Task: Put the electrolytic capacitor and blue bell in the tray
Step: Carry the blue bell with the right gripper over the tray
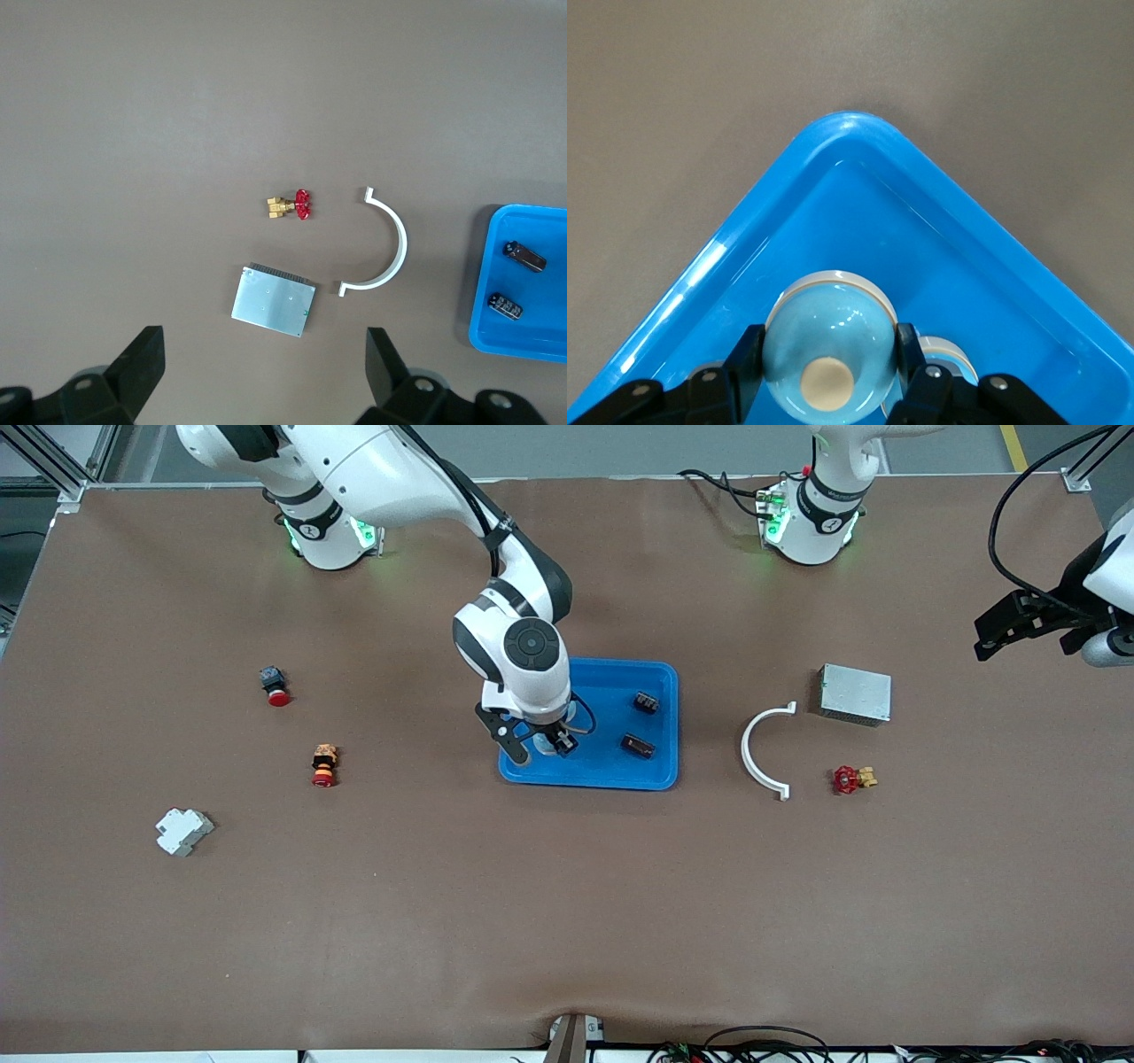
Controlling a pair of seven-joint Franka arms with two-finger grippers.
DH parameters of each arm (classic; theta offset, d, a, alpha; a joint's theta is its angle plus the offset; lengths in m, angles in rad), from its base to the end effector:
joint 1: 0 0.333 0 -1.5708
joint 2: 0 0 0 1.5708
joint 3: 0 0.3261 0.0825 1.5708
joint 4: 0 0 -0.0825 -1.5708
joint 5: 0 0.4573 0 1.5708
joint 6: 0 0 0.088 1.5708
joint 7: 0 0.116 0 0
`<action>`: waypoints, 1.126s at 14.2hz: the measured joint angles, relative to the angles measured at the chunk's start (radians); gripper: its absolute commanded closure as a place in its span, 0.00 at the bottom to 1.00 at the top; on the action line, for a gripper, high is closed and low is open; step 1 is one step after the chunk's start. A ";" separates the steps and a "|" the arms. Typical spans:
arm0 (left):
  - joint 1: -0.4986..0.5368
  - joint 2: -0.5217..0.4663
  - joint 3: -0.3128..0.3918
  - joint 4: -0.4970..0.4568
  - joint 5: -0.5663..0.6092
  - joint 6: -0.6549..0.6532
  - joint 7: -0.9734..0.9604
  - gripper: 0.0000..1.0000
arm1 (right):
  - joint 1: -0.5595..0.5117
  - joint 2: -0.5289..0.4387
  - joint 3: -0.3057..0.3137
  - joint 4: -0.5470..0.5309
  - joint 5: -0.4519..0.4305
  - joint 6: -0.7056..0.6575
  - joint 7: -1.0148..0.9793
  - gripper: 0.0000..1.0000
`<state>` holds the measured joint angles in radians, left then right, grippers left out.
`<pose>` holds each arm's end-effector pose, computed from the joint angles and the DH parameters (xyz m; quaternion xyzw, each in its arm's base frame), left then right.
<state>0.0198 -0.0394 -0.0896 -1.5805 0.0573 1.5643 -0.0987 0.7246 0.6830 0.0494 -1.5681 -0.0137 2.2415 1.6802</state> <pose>0.6138 -0.0373 0.6443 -0.9994 -0.0150 -0.0140 0.0293 0.5497 0.5308 0.1940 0.8985 -0.4388 -0.0111 0.0007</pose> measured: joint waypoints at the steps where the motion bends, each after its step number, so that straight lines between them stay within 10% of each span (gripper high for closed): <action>1: 0.000 0.000 -0.001 0.000 0.000 0.000 0.000 0.00 | 0.000 0.009 0.000 0.000 -0.005 0.010 0.001 1.00; 16: -0.002 0.000 -0.004 0.000 0.000 0.000 0.000 0.00 | 0.001 0.078 -0.002 0.002 -0.030 0.093 0.019 1.00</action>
<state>0.0183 -0.0394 -0.0938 -1.5805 0.0573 1.5643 -0.0987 0.7258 0.7614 0.0472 -1.5665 -0.0439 2.3346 1.6993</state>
